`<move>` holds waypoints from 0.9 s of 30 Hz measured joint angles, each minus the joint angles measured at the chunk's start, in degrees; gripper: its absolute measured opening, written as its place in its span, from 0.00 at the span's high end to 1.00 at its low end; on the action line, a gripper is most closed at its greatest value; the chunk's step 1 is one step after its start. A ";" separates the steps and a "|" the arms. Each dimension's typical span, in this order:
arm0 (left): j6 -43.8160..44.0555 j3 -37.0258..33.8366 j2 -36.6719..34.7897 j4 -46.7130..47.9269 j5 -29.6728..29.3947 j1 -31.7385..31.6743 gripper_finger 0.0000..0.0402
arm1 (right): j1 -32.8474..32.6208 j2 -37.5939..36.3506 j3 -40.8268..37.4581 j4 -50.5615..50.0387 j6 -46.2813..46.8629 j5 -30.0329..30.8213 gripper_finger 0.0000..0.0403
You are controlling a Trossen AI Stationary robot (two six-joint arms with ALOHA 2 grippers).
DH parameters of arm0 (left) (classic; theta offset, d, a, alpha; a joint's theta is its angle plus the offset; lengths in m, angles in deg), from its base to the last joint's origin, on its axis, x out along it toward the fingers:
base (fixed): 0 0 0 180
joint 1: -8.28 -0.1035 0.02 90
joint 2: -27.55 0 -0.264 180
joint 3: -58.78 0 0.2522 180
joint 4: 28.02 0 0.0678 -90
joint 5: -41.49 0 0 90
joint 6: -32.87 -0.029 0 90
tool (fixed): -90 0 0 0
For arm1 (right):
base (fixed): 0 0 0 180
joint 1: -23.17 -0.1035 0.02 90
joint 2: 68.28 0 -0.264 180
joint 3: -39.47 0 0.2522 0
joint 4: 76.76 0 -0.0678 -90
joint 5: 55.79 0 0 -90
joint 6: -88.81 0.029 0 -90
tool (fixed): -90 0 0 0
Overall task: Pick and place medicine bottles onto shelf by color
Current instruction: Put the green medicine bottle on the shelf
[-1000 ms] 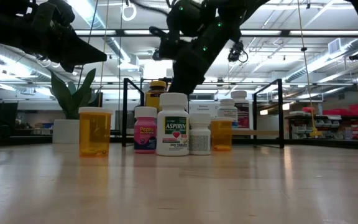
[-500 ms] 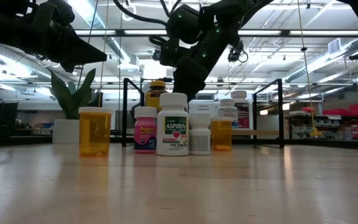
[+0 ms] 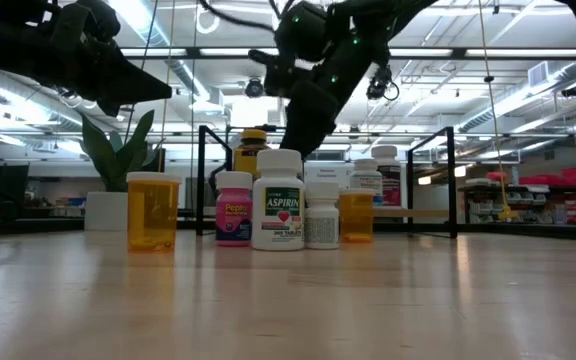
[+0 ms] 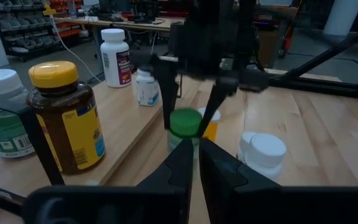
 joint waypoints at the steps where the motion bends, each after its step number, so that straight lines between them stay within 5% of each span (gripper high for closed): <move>1: -0.04 0.00 0.00 0.00 -0.02 0.00 0.92 | 0.10 -0.74 0.00 -0.27 0.00 0.00 0.45; 27: -0.01 0.00 0.00 0.00 0.00 0.00 0.93 | 7.28 -18.71 0.00 -9.14 0.55 1.55 0.43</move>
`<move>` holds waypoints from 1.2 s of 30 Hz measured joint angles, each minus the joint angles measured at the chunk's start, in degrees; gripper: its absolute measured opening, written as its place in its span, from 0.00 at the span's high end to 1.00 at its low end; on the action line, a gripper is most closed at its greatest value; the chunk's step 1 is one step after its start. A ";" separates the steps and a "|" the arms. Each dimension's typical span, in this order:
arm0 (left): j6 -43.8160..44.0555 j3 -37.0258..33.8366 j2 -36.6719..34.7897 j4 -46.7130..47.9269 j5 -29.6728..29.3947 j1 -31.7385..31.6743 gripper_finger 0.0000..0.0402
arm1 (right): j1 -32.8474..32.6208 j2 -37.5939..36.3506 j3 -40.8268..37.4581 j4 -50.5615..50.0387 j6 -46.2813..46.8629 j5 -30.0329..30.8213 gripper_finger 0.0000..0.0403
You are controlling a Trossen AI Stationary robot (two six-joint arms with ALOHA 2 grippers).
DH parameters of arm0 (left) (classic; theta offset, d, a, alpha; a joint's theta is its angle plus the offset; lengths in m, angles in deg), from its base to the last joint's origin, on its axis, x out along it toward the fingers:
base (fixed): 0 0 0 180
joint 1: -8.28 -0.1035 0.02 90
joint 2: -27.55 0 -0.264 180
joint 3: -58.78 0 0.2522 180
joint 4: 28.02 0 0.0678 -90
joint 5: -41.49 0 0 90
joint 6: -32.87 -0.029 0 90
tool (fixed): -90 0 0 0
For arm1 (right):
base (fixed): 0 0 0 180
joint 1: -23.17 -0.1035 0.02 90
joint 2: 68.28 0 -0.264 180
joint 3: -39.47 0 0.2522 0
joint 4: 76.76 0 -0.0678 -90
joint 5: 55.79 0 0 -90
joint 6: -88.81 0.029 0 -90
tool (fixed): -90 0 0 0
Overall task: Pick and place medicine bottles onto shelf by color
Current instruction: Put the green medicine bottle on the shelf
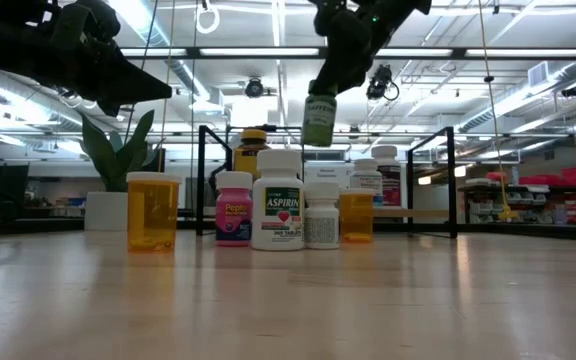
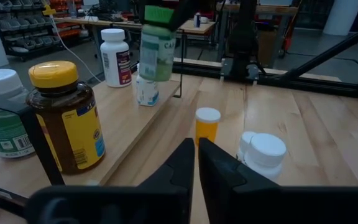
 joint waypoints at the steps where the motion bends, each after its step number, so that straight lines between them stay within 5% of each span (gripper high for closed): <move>1: -0.03 0.00 0.00 0.01 -0.01 0.00 0.94 | 0.19 -0.43 0.00 -0.18 -0.31 0.32 0.43; 24: -0.02 0.02 -0.02 0.01 -0.02 0.00 0.94 | 15.99 7.60 0.00 2.71 -2.70 1.92 0.43; 36: 0.00 0.02 -0.02 0.00 -0.01 0.00 0.92 | 17.73 9.14 0.00 1.60 -2.63 1.42 0.43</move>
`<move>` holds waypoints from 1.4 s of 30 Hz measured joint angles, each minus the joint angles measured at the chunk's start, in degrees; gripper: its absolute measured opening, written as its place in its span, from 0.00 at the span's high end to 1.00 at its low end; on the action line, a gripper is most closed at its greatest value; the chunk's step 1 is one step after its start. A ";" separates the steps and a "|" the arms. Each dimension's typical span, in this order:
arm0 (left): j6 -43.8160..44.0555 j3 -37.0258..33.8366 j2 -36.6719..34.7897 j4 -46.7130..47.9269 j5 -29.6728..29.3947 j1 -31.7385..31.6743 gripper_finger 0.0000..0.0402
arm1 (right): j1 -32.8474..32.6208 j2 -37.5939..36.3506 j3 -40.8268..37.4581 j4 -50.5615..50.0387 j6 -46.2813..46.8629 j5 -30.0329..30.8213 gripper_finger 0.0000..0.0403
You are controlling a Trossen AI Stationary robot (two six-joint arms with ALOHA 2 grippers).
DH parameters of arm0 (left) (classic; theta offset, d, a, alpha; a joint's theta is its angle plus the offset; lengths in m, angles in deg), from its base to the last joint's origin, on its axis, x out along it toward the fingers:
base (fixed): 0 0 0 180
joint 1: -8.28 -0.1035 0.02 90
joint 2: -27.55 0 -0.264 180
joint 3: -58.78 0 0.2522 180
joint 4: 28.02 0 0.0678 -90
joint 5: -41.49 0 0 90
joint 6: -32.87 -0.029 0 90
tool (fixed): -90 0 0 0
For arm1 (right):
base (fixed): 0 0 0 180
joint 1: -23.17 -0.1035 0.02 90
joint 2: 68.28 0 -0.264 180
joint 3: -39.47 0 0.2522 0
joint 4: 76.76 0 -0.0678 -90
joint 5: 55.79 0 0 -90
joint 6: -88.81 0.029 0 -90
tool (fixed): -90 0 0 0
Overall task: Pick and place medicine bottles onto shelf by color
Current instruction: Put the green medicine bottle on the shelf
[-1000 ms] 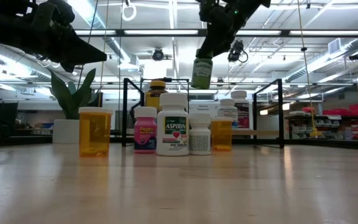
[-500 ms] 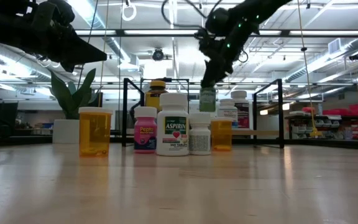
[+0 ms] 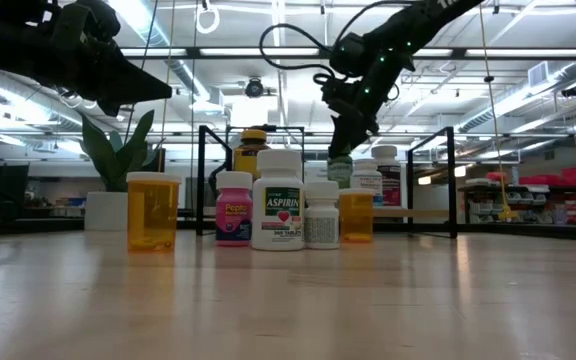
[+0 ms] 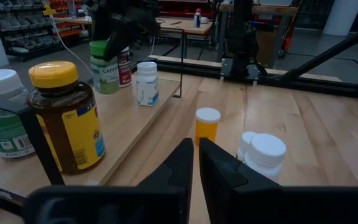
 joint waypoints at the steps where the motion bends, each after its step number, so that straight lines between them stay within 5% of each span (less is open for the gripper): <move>1: -0.02 0.00 0.00 0.02 0.00 0.00 0.92 | 0.00 0.13 0.00 -0.21 -0.14 0.00 0.43; 32: -0.02 0.00 0.00 0.00 0.01 0.00 0.92 | 0.20 0.17 0.00 -6.26 0.34 0.20 0.41; 42: 0.02 0.00 0.00 0.00 0.01 0.00 0.94 | 0.20 0.17 0.00 -6.51 0.37 0.56 0.31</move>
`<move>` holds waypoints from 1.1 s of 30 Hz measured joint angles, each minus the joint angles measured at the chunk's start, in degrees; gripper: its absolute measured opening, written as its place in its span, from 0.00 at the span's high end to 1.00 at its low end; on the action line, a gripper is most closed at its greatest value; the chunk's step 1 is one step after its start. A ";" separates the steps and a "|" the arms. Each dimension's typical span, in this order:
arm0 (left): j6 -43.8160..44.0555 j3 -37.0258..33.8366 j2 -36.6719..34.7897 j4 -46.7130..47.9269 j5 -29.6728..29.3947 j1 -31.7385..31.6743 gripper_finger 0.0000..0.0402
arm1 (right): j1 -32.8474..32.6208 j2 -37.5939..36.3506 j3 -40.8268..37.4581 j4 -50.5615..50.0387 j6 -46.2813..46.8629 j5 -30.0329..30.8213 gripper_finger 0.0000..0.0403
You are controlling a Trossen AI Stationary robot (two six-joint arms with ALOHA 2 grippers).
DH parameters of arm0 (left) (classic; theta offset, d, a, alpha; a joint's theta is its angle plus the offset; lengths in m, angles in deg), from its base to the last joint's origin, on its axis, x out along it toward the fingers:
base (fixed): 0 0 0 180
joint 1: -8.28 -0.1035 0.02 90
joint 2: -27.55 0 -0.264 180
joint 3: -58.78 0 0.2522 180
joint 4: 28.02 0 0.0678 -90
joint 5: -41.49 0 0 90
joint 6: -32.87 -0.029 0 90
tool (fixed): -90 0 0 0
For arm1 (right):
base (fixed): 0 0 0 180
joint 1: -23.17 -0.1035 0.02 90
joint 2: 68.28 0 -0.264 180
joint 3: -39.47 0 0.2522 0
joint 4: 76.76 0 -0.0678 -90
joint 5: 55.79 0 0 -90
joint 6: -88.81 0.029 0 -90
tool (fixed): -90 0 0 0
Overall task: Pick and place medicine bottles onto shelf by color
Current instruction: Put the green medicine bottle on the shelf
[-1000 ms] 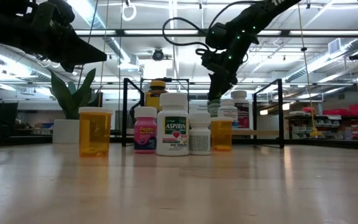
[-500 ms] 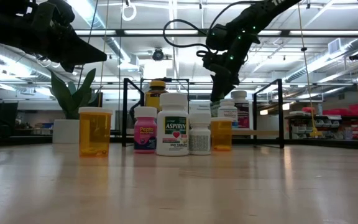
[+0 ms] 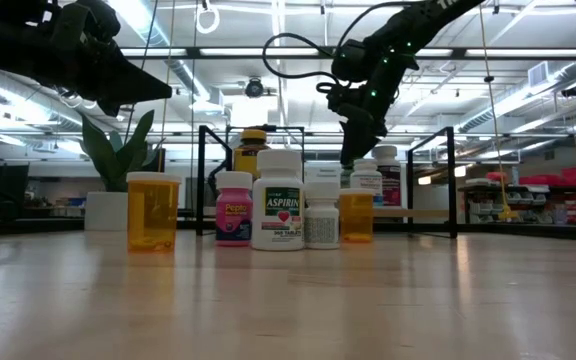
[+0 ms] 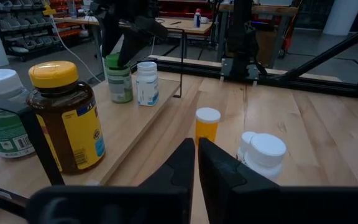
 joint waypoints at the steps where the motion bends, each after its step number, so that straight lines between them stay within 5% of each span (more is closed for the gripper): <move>1: 0.00 0.00 0.00 0.00 0.01 0.00 0.94 | 0.00 0.00 0.00 0.01 0.00 0.04 0.30; 33: -0.02 0.00 0.01 0.01 0.00 0.00 0.91 | -2.90 -0.26 0.11 -1.57 1.70 13.17 0.30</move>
